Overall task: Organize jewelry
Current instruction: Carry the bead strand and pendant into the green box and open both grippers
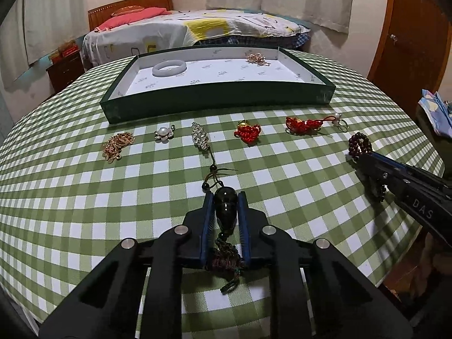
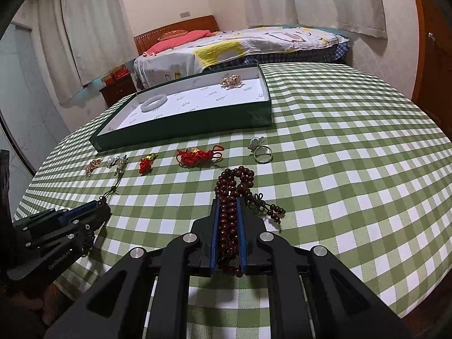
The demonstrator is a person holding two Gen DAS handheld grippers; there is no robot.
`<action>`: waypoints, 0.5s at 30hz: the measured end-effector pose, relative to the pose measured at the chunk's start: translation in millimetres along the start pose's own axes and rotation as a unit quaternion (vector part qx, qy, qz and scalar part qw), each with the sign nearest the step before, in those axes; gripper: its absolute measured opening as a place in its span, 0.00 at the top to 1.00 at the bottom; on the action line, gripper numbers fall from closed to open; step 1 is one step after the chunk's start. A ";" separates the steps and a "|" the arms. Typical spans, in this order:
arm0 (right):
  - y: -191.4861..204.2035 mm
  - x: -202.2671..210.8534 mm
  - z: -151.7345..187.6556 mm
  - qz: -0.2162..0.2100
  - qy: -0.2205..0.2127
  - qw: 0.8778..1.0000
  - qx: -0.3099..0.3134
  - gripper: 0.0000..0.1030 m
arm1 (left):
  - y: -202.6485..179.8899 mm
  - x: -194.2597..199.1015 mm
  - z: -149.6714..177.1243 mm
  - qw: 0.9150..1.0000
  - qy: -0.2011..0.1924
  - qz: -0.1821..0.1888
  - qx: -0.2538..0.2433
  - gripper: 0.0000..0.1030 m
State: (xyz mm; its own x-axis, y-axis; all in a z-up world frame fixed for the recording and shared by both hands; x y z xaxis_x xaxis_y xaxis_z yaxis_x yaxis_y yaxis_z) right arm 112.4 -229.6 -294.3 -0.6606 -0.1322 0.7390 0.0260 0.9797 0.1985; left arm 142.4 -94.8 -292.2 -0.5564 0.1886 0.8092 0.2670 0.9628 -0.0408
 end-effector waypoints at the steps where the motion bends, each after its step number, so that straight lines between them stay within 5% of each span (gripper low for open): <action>1: 0.3 -0.1 -0.1 0.000 0.000 1.000 0.001 0.88 | 0.5 0.8 0.7 1.000 -0.001 0.006 0.001 0.83; 15: 13.9 13.0 -6.1 0.000 -0.021 1.000 0.022 0.88 | 17.1 35.2 -10.6 0.999 -0.049 0.007 0.022 0.84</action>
State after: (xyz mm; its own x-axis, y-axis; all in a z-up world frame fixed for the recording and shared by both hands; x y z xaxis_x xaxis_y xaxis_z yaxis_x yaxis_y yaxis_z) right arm 108.8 -218.6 -278.0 -0.6921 -0.1268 0.7106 -0.0069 0.9856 0.1692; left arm 135.7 -73.7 -258.2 -0.6271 0.2181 0.7478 0.2425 0.9670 -0.0787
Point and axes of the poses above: each gripper's, at about its wrist camera, not at the fingertips, and x roughly against the way its jaws point, y to its left, z to its underside, the point moved 5 cm from there along -x, roughly the way its jaws point, and after that the axes turned 5 degrees about y, right-handed, at the moved point
